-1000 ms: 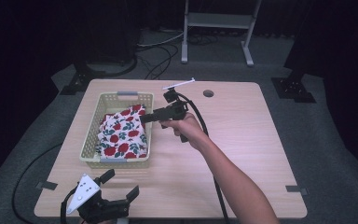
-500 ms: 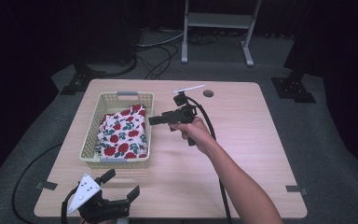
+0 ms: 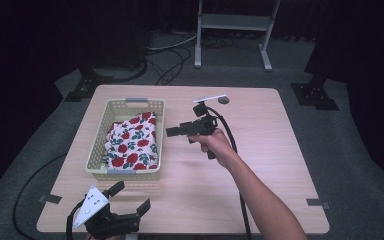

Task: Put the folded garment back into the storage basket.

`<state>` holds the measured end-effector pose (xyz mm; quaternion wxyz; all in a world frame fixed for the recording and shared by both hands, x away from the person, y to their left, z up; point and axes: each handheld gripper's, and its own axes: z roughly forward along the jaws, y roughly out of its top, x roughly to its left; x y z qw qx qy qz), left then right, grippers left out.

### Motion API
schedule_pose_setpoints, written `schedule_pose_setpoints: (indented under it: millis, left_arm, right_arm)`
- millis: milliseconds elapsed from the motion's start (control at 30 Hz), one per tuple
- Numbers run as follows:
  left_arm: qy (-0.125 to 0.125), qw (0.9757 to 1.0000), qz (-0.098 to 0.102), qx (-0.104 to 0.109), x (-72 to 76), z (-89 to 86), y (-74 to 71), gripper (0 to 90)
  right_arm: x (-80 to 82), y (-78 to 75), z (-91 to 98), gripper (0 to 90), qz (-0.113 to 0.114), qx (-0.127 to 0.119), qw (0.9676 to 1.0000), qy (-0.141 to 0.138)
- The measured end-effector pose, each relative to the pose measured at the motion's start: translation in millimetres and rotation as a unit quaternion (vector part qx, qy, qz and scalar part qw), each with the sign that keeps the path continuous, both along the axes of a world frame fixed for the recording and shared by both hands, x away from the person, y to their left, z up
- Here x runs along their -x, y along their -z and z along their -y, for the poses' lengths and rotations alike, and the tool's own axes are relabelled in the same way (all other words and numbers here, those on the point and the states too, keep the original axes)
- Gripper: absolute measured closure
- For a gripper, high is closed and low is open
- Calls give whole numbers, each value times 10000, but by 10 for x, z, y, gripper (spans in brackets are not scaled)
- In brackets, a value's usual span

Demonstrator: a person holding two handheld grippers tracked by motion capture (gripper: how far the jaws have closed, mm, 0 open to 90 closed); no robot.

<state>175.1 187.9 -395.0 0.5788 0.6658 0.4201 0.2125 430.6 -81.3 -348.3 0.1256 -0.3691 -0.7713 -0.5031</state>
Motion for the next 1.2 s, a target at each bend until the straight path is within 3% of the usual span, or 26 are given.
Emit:
schedule_pose_setpoints:
  millis: [500,1200]
  left_arm:
    - [-5,10000,-15,8,-4,-8,2,0]
    - [-16,10000,-47,38,-12,-5,9,0]
  right_arm:
    - [23,59,170,113,-79,-60,9998,195]
    - [186,130,495,112,15,157,9994,317]
